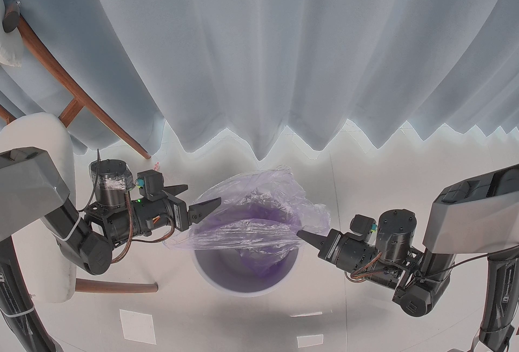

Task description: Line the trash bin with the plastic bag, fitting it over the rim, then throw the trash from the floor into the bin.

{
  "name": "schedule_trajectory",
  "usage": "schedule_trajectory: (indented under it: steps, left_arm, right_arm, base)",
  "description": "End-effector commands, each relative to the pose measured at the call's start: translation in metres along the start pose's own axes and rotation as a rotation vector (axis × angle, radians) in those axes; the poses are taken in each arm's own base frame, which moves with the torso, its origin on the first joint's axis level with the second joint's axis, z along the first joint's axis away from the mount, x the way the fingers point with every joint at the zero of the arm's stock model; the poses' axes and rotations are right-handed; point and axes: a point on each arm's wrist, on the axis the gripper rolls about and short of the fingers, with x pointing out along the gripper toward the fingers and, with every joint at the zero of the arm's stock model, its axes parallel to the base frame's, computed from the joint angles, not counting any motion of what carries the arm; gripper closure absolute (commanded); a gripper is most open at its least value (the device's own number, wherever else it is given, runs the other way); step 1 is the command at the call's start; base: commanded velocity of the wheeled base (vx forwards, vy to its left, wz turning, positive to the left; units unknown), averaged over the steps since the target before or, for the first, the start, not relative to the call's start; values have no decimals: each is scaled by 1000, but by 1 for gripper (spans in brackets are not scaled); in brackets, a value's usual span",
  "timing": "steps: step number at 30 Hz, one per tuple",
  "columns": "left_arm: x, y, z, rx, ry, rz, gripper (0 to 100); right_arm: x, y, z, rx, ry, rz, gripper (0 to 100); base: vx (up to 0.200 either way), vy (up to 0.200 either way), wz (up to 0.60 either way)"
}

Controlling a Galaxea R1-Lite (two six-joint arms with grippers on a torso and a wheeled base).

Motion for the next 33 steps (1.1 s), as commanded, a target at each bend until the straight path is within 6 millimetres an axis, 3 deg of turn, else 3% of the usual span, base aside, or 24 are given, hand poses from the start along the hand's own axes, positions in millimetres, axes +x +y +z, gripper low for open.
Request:
schedule_trajectory:
  steps: [1, 9, 16, 17, 23, 28, 33]
  left_arm:
    - [-6, -7, -3, 6, 14, -13, 0]
    - [8, -16, -10, 42, 27, -51, 0]
    - [13, -10, -12, 38, 33, -39, 0]
    - [13, -9, -12, 37, 33, -37, 100]
    - [19, -3, -6, 38, 6, -19, 100]
    - [31, 16, -3, 21, -14, 27, 100]
    - [42, 26, 21, -242, -15, 57, 100]
  right_arm:
    - [0, 2, 1, -4, -11, 15, 100]
    - [0, 4, -2, -5, 0, 21, 100]
    - [0, 4, -2, -5, 0, 21, 100]
    - [0, 4, -2, -5, 0, 21, 100]
    - [1, 3, -3, -4, 3, 17, 100]
    - [1, 2, -3, -6, 5, 15, 100]
    - [1, 2, -3, -8, 4, 15, 100]
  base:
    - [0, 0, 0]
    - [0, 0, 0]
    - [0, 0, 0]
    - [0, 0, 0]
    - [0, 0, 0]
    - [0, 0, 0]
    - [0, 0, 0]
